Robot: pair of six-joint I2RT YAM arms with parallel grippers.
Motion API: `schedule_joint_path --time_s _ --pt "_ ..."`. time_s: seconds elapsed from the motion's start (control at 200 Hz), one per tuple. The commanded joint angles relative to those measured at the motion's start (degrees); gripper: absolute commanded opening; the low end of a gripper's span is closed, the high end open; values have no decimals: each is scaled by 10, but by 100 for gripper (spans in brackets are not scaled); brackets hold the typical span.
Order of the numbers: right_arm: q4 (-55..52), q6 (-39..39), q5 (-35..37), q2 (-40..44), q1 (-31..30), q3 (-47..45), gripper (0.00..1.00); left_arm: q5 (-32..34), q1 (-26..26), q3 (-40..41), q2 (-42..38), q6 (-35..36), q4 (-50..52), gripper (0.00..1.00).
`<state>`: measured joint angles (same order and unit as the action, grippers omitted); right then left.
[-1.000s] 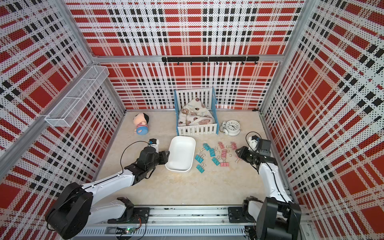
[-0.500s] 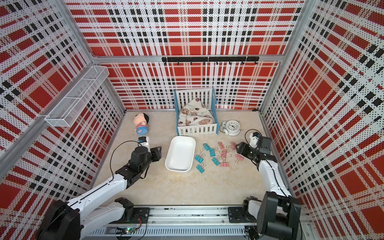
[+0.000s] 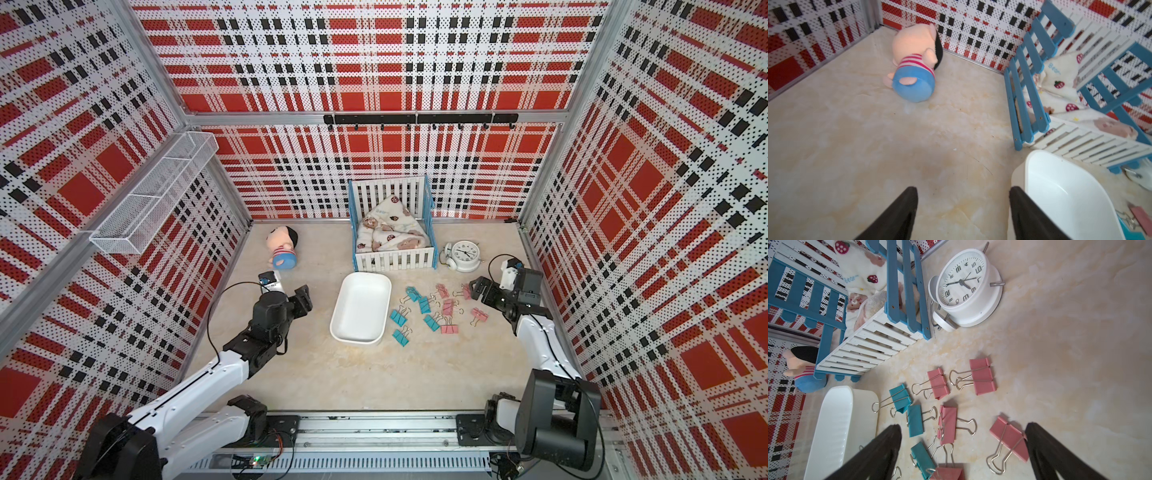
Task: Take out the binder clips from the storage box
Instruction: Reset both arms
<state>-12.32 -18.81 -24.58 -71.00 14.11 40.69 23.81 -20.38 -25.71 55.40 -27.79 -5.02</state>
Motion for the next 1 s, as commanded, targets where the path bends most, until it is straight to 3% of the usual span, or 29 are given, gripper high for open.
schedule_joint_path --time_s 0.0,0.16,0.351,0.506,0.681,0.767,0.992 --pt "51 23 37 -17 1 10 100 83 16 18 -41 3 -13 99" --pt "140 29 44 -72 -5 -15 100 148 33 71 -104 22 -71 99" --pt "223 40 91 -138 -51 -10 100 165 37 131 -148 92 -169 99" --pt "301 49 130 -153 -78 -21 100 195 39 144 -131 123 -191 99" --pt "377 51 153 -170 -82 -41 100 229 49 176 -79 166 -285 99" --pt "387 66 166 -185 -87 -43 100 213 57 201 -55 165 -347 99" --pt "540 105 234 -151 -101 -136 100 145 122 235 -8 169 -454 99"
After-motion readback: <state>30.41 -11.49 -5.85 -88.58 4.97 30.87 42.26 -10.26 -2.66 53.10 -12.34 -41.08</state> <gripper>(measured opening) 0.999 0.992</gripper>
